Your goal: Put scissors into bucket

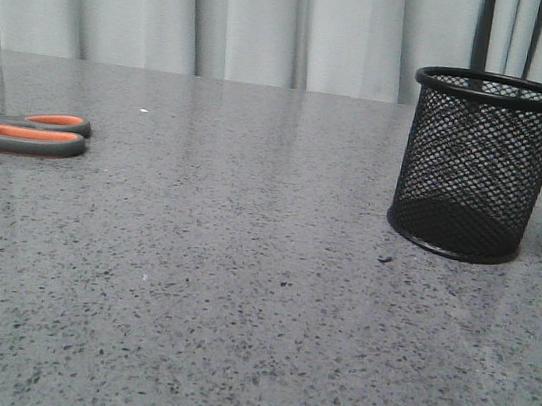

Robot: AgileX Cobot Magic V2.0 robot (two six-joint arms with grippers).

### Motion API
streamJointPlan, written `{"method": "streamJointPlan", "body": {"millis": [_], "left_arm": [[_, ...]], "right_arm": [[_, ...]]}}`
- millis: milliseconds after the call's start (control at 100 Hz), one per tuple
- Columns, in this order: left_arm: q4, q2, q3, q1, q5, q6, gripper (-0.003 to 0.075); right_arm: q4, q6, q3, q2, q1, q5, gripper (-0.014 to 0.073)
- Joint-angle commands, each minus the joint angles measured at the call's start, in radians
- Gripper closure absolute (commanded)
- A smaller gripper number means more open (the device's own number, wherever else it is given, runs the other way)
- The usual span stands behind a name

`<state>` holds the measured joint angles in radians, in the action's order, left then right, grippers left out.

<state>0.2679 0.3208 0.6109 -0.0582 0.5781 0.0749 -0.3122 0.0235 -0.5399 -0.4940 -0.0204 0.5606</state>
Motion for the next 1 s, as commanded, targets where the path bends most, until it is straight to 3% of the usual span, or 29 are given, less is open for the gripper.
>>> {"method": "streamJointPlan", "body": {"millis": [0,320,470,520,610,670,720,990], "left_arm": [[-0.005,0.073,0.111,0.004,0.046,0.054,0.0741],[0.001,0.195,0.199,0.004,0.117,0.074,0.0713],[0.009,0.220,0.201,0.004,0.121,0.100,0.0489],[0.021,0.225,0.201,0.004,0.121,0.100,0.0401],[0.039,0.230,0.201,0.004,0.115,0.100,0.0295],[0.051,0.237,0.201,0.004,0.114,0.102,0.0293],[0.061,0.245,0.201,0.004,0.114,0.117,0.0302],[0.128,0.411,0.269,0.004,0.183,0.338,0.0324]], "right_arm": [[0.016,0.001,-0.105,-0.107,0.005,0.021,0.0643],[0.016,0.026,-0.177,-0.213,0.005,0.059,0.0641],[0.016,0.054,-0.186,-0.213,0.005,0.061,0.0579],[0.016,0.054,-0.192,-0.213,0.005,0.063,0.0503],[0.016,0.054,-0.194,-0.213,0.005,0.062,0.0284],[0.016,0.054,-0.194,-0.213,0.005,0.062,0.0148],[0.016,0.054,-0.194,-0.213,0.005,0.062,0.0099],[0.014,0.054,-0.194,-0.213,0.005,0.062,0.0099]]}}
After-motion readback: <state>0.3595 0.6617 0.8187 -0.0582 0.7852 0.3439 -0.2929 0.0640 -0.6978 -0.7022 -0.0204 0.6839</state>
